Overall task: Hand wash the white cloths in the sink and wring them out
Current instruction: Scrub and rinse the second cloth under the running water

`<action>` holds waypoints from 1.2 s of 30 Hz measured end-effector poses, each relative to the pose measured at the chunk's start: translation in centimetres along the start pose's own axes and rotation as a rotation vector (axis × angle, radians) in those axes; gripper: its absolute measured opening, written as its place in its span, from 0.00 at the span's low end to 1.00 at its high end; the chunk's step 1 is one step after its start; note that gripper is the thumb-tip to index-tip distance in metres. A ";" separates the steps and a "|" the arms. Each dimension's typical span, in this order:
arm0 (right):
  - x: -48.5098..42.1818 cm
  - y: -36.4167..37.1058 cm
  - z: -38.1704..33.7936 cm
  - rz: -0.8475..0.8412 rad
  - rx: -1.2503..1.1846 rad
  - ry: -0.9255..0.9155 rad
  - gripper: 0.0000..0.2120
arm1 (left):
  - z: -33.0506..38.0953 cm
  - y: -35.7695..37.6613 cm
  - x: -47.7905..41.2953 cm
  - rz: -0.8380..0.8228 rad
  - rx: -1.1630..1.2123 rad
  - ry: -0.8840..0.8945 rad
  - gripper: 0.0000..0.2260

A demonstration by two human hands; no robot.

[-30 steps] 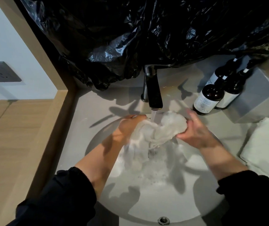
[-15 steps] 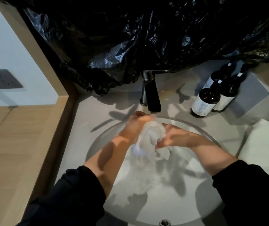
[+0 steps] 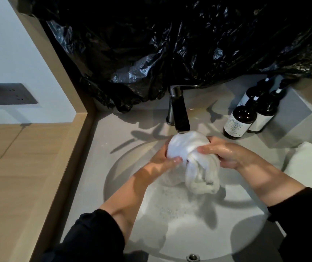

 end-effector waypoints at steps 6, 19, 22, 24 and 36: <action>-0.4 -1.7 1.3 0.064 -0.029 0.062 0.36 | -1.5 -1.2 0.3 0.206 0.013 -0.226 0.10; -0.8 -1.2 2.8 0.483 0.078 0.041 0.19 | -2.4 0.1 -1.5 0.456 -0.125 -0.463 0.22; -2.6 -0.1 3.1 0.713 0.070 0.041 0.21 | -2.1 0.1 -2.4 0.534 -0.293 -0.409 0.20; -3.1 -0.2 3.4 0.844 0.082 0.052 0.17 | -1.7 0.1 -2.7 0.515 -0.350 -0.382 0.19; -4.6 0.3 3.9 0.604 0.048 0.127 0.34 | -0.1 -0.5 -2.5 0.489 -0.551 -0.295 0.19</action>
Point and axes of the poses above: each hand's wrist, its own x-axis away from the middle knuckle, its own y-axis out of the palm, z = x × y, the point moved 6 cm from there along -x, towards the middle knuckle, and after that the axes turned 14 degrees about y, right-handed, at the moved point
